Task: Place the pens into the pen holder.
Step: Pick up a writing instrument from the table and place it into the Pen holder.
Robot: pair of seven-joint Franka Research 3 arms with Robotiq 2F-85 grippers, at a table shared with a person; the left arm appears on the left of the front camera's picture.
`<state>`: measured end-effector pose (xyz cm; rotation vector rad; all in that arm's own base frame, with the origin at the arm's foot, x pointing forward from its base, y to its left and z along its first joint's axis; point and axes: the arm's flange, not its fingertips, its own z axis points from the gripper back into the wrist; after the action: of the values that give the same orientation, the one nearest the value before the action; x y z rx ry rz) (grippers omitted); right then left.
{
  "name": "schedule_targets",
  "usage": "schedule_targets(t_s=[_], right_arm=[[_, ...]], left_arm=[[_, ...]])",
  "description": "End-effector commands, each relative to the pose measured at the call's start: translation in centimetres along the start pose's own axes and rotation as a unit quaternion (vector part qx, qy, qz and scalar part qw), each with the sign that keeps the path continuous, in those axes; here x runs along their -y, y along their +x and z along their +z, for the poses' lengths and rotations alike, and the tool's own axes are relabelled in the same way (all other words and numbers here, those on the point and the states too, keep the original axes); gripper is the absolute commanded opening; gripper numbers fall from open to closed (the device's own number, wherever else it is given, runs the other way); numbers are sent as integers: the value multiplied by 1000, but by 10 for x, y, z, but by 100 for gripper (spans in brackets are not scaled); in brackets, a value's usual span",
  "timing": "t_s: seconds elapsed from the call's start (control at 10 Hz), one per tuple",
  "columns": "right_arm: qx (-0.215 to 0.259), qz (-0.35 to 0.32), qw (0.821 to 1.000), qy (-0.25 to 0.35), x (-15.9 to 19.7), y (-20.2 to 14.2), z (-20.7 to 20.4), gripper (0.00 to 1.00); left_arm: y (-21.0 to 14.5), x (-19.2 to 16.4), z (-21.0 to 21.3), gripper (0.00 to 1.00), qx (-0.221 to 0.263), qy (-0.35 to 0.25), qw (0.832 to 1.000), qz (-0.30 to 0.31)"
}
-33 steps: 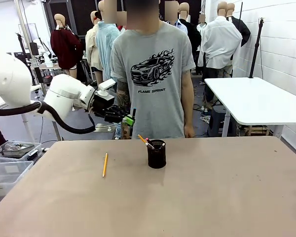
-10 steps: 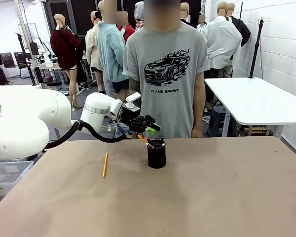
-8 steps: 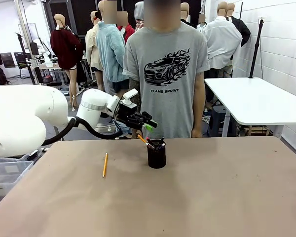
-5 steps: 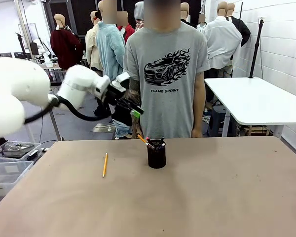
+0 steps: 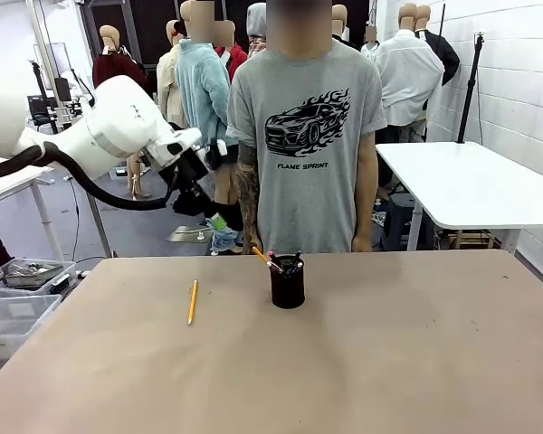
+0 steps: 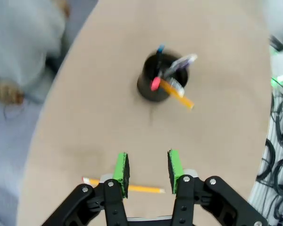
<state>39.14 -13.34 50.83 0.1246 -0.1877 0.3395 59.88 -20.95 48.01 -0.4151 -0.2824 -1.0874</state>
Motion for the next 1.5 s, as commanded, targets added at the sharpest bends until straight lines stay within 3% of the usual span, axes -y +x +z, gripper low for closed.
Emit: schedule_targets(t_s=[0.0, 0.2, 0.3, 0.4, 0.5, 0.9, 1.1, 1.4], right_arm=[[0, 1, 1000, -7, 0, -1, -4, 66], [0, 1, 1000, -7, 0, -1, -4, 66], [0, 1, 1000, -7, 0, -1, -4, 66], [0, 1, 1000, -7, 0, -1, -4, 66], [0, 1, 1000, -7, 0, -1, -4, 66], [0, 1, 1000, -7, 0, -1, -4, 66], [0, 1, 1000, -7, 0, -1, -4, 66], [0, 1, 1000, -7, 0, -1, -4, 66]], left_arm=[[0, 8, -10, 46, -71, -3, 990, 120], [2, 2, -34, 46, -140, 57, 964, 218], [3, 1, -48, 46, -149, 60, 958, 236], [4, -7, -62, 46, -137, 44, 959, 244], [-15, 4, -41, 46, -128, 72, 965, 217], [-8, 2, -49, 46, -132, 68, 961, 231], [-11, 10, -77, 46, -113, 142, 920, 348], [-29, 3, -95, 46, -107, 162, 875, 444]])
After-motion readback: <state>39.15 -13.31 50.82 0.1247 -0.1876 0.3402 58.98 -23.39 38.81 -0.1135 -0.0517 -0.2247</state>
